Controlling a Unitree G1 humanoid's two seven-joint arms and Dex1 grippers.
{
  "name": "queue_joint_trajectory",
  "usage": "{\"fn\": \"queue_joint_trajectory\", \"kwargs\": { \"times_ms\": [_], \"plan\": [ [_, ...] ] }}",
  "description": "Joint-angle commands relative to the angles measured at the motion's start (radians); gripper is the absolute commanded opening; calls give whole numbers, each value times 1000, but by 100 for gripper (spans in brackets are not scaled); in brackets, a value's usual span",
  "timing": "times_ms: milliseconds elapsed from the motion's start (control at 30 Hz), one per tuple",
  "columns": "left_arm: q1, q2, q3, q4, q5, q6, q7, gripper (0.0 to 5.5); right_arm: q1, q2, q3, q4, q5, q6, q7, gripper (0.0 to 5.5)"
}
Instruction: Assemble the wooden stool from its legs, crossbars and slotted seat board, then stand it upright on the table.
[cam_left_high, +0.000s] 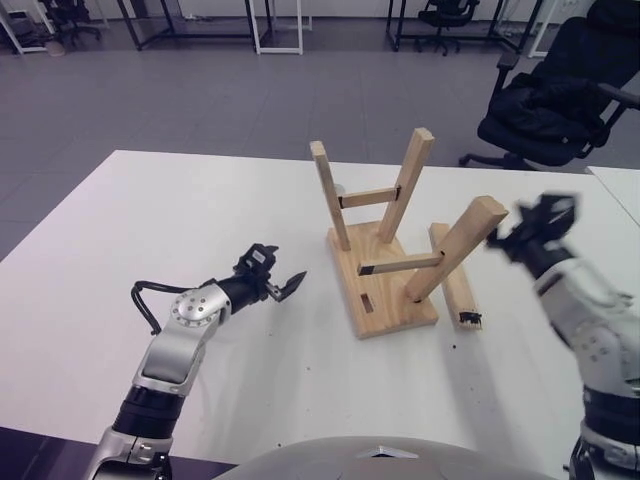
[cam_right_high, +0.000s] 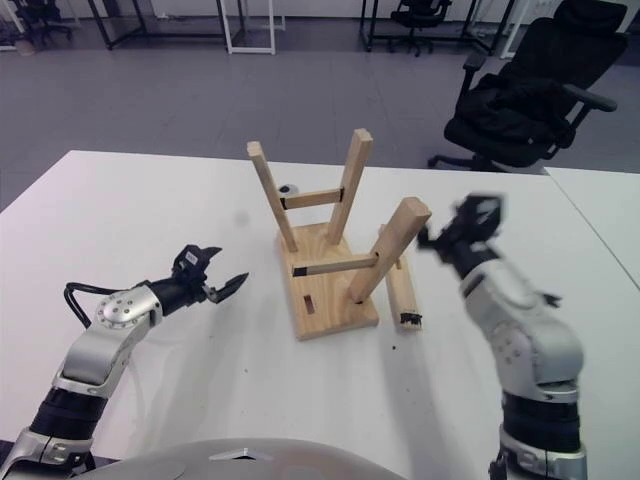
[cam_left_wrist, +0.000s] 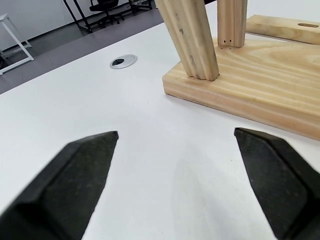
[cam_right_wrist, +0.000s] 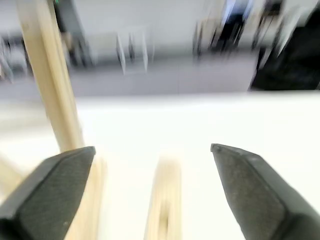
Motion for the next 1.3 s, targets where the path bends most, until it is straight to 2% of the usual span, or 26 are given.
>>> {"fn": "queue_joint_trajectory", "kwargs": {
  "times_ms": [33, 133, 400, 500, 533, 600, 667, 800, 900, 1000, 1067, 1300],
  "plan": [
    [-28, 3, 2, 20, 17, -13, 3, 428, 27, 31, 56, 51, -71, 34, 5, 432],
    [-23, 3, -13, 32, 37, -21, 10, 428, 47, 23, 85, 73, -158, 58, -11, 432],
    [-21, 5, -6, 32, 52, -26, 19, 428, 43, 16, 111, 88, -286, 84, 30, 268],
    [-56, 34, 68, 20, 27, -20, 30, 428, 16, 34, 80, 123, -317, 61, 33, 213],
    [-97, 55, 135, 14, -3, -13, 37, 428, -14, 56, 29, 127, -299, 31, 25, 211],
    [-243, 76, 263, 17, -81, 2, 61, 428, -124, 11, -68, 135, -322, -145, 53, 211],
    [-450, 20, 330, 41, -193, 31, 103, 428, -256, -56, -110, 128, -345, -299, 128, 211],
    [-731, -217, 383, 101, -604, 209, 102, 428, -458, -140, 29, 50, -400, -514, 364, 211],
    [-855, -273, 413, 165, -755, 279, 110, 428, -554, -158, 118, -12, -415, -605, 506, 211],
    [-883, -299, 448, 122, -895, 324, 133, 428, -568, -148, 159, -49, -430, -622, 555, 211],
    [-872, -298, 453, 94, -947, 341, 146, 405, -562, -136, 156, -60, -432, -625, 560, 211],
    [-811, -303, 439, 80, -982, 344, 174, 283, -547, -115, 161, -72, -462, -637, 564, 211]
  ]
}}
